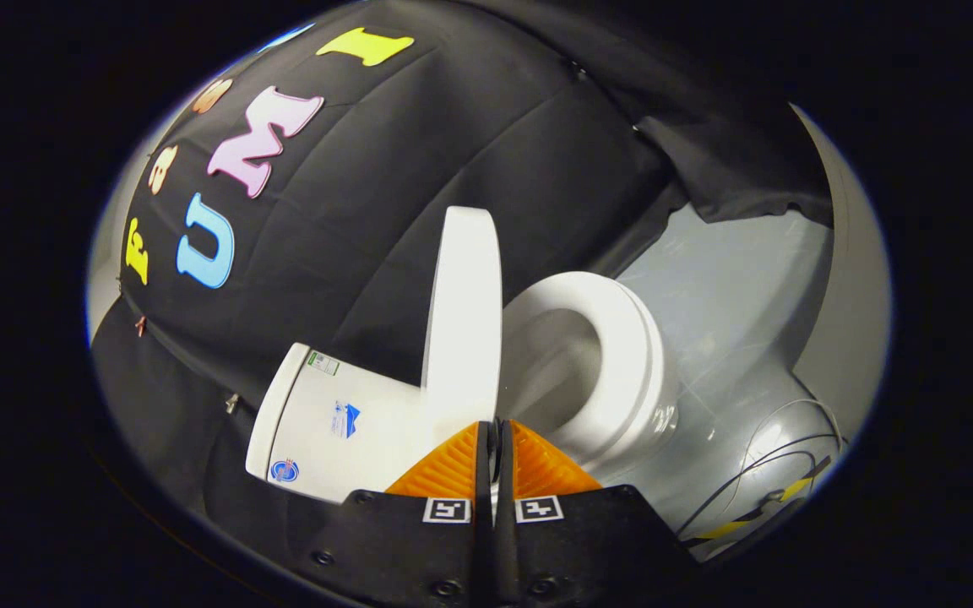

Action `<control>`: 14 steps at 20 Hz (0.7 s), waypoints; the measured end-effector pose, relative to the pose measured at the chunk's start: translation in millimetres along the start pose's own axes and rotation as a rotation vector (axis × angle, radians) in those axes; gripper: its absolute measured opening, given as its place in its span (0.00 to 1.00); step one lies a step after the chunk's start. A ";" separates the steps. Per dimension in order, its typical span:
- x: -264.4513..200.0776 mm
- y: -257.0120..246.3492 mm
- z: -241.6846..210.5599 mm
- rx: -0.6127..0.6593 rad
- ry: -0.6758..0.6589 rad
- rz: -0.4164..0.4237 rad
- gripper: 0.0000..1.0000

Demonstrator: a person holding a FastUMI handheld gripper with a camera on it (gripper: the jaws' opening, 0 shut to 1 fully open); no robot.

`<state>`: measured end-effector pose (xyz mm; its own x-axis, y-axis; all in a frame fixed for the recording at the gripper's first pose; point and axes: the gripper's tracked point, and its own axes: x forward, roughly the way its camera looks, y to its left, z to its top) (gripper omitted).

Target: Open the toilet lid.

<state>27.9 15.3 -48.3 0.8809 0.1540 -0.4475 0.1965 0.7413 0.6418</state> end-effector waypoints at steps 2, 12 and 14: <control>-4.1 19.6 2.4 -0.045 -0.003 -0.009 0.05; -17.0 93.9 -0.5 -0.206 -0.017 -0.037 0.05; -17.2 104.9 -4.0 -0.228 -0.017 -0.036 0.05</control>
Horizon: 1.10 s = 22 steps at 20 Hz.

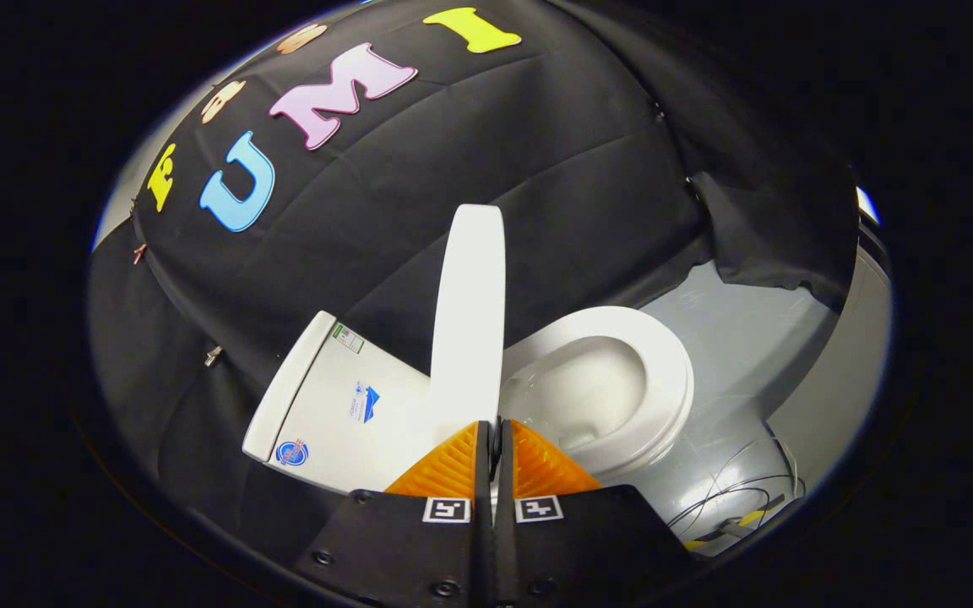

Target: Open the toilet lid.

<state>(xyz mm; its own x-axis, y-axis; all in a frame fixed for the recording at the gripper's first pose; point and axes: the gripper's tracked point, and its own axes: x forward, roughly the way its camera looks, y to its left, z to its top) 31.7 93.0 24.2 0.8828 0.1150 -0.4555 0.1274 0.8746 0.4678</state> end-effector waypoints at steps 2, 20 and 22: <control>-3.3 14.4 -0.1 -0.029 -0.005 0.006 0.05; -2.4 180.3 -33.8 -0.349 -0.039 -0.083 0.05; 0.4 199.8 -42.3 -0.352 -0.030 -0.092 0.05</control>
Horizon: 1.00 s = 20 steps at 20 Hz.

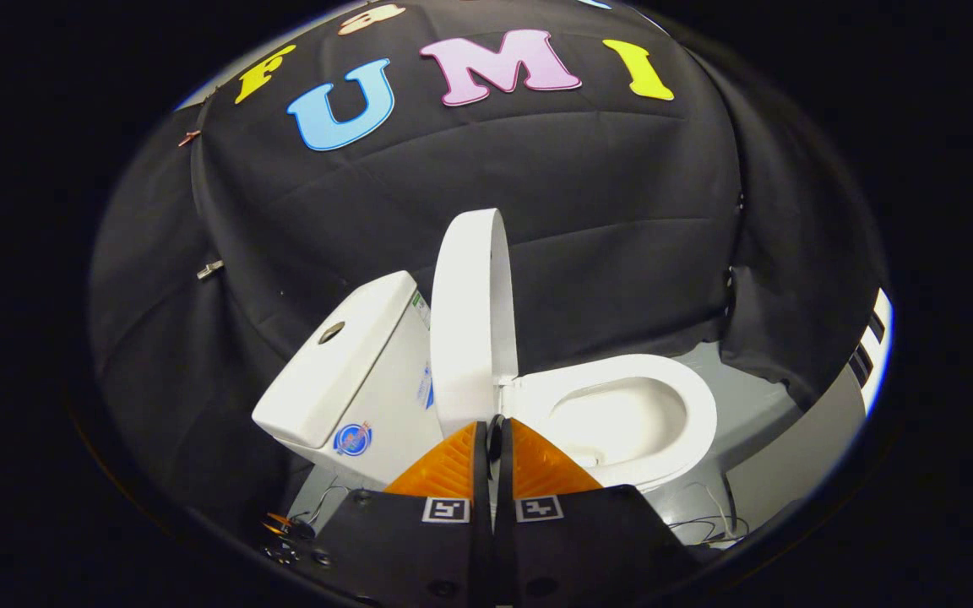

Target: Open the toilet lid.

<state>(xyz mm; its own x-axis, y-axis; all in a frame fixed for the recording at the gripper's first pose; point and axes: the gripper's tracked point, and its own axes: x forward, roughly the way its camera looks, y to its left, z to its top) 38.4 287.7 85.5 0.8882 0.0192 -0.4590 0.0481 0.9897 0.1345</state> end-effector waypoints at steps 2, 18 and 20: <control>3.6 16.6 -2.7 -0.029 0.006 -0.026 0.05; 24.5 127.7 -22.8 -0.233 -0.060 -0.179 0.08; 26.4 125.7 -22.1 -0.254 -0.066 -0.195 0.08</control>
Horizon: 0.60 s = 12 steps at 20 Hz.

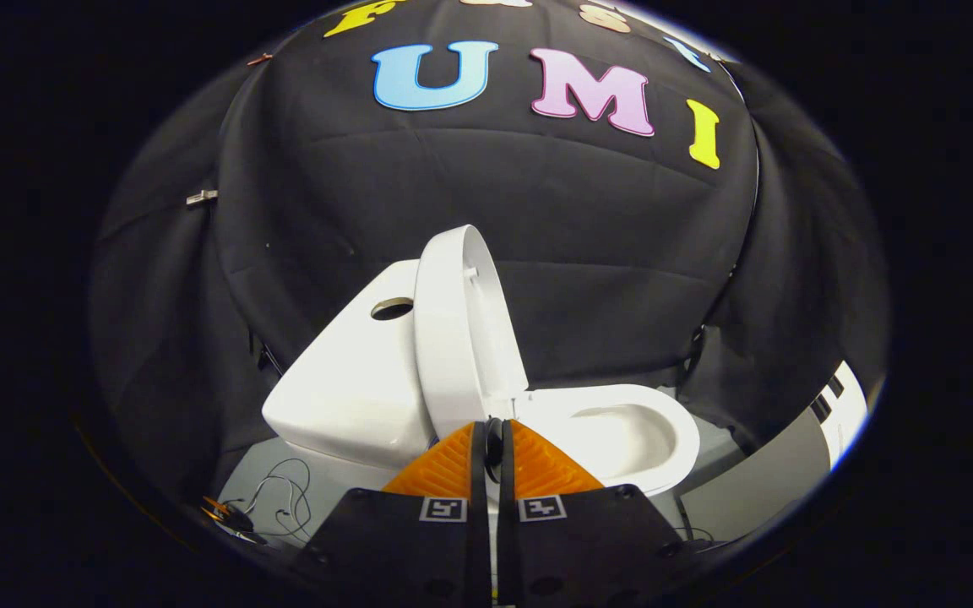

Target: Open the toilet lid.

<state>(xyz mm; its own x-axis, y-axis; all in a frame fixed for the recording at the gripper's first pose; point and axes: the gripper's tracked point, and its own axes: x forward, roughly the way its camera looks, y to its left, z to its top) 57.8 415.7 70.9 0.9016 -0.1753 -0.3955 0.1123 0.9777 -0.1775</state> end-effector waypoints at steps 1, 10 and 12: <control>0.0 0.1 0.5 0.003 -0.002 0.004 0.08; -9.8 16.4 11.7 -0.008 -0.004 0.147 0.99; -15.7 14.6 16.8 -0.006 -0.026 0.166 0.99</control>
<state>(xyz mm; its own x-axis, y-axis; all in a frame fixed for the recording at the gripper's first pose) 52.3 434.7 89.7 0.9180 -0.0087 -0.3966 -0.0410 0.9923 -0.1167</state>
